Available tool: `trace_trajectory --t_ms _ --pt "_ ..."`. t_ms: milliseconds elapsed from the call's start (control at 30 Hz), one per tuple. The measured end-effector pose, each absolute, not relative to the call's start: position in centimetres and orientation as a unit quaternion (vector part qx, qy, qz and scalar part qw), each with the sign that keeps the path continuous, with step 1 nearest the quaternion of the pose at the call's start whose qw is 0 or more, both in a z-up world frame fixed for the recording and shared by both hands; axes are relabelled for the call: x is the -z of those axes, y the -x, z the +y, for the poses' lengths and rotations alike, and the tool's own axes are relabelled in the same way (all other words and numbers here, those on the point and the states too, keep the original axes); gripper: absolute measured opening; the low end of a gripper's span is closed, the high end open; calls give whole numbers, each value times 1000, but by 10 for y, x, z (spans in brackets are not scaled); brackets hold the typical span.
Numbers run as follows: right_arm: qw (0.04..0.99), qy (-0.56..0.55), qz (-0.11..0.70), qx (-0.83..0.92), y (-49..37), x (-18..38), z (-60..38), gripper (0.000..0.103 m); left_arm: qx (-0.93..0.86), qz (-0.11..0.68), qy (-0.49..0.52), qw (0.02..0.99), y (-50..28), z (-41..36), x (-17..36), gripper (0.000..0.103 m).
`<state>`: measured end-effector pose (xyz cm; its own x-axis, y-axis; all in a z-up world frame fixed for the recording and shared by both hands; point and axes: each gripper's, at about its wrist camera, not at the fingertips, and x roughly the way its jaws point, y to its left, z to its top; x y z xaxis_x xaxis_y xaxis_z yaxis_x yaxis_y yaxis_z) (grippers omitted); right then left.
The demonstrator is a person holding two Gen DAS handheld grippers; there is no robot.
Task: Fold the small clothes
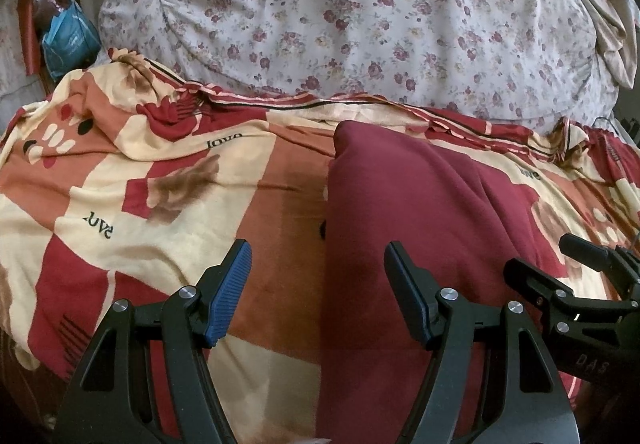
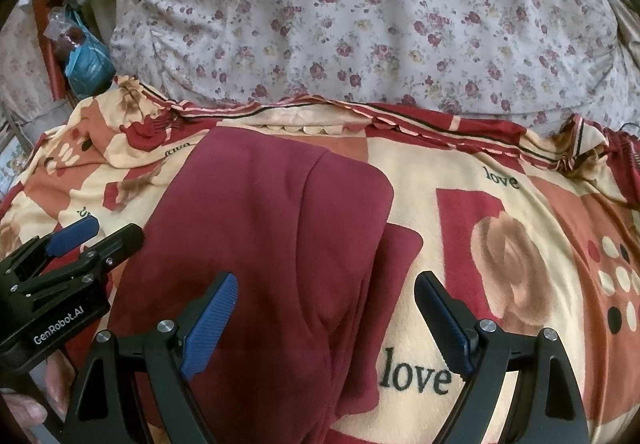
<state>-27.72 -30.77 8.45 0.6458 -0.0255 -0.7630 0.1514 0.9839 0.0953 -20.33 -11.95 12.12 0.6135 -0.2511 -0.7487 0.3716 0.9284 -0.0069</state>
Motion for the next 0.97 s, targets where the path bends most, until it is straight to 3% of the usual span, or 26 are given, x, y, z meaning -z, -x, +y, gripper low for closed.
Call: trace_trajectory --t_ms 967 --pt "901 -83 423 47 267 -82 -310 88 172 406 -61 895 193 -117 -116 69"
